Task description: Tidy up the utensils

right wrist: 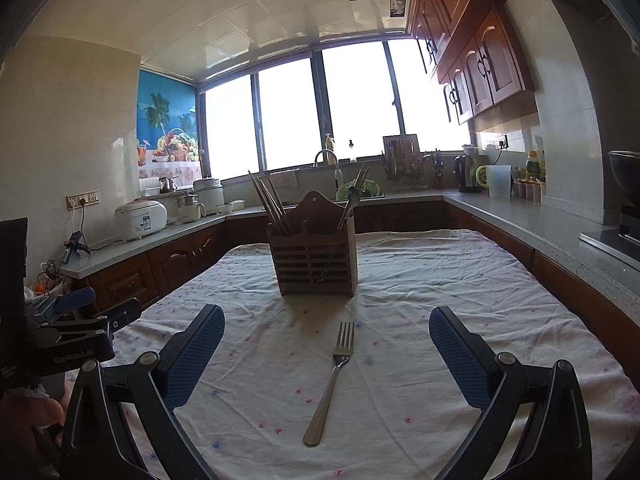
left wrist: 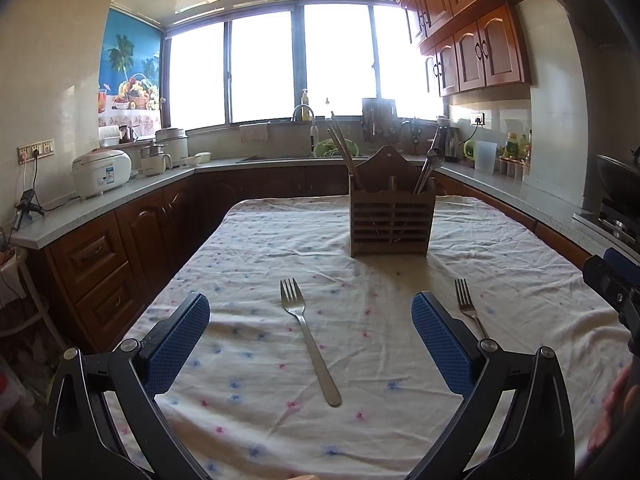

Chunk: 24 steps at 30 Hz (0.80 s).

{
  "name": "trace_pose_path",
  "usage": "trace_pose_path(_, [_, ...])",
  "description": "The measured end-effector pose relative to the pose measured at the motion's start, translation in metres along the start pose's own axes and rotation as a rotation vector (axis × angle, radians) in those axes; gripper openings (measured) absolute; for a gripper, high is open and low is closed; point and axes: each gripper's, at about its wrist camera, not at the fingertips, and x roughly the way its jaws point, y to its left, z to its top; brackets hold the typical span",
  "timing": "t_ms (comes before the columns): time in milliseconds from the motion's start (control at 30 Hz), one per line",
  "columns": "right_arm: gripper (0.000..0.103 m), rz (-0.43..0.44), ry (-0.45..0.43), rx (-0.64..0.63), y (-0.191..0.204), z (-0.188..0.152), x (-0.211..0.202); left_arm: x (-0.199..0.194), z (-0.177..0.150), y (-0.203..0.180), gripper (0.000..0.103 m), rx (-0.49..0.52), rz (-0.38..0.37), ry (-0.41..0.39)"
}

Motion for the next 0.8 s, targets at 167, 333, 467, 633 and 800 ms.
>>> trace_pose_path(167, [0.103, 0.003, -0.003, 0.0, 0.0008, 0.0005, -0.001, -0.0012, 0.0001, -0.0009, 0.103, 0.006, -0.001, -0.009])
trace_pose_path(333, [0.103, 0.002, -0.003, 0.0, 0.0011, 0.0004, -0.001, -0.0008, 0.0001, -0.0012, 0.103, 0.005, -0.005, -0.008])
trace_pose_path(467, [0.103, 0.002, -0.004, 0.001, 0.0012, 0.0011, -0.0008, -0.0008, 0.0005, -0.0009, 0.103, 0.003, -0.006, -0.007])
trace_pose_path(633, [0.103, 0.005, 0.001, 0.001, 0.0018, 0.0016, -0.0004, -0.0001, 0.001, -0.0015, 0.103, 0.003, -0.01, -0.006])
trace_pose_path(800, [0.103, 0.007, 0.0, 0.002, 0.0023, 0.0022, -0.0002, 0.0, 0.0009, -0.0017, 0.103, 0.002, -0.011, -0.006])
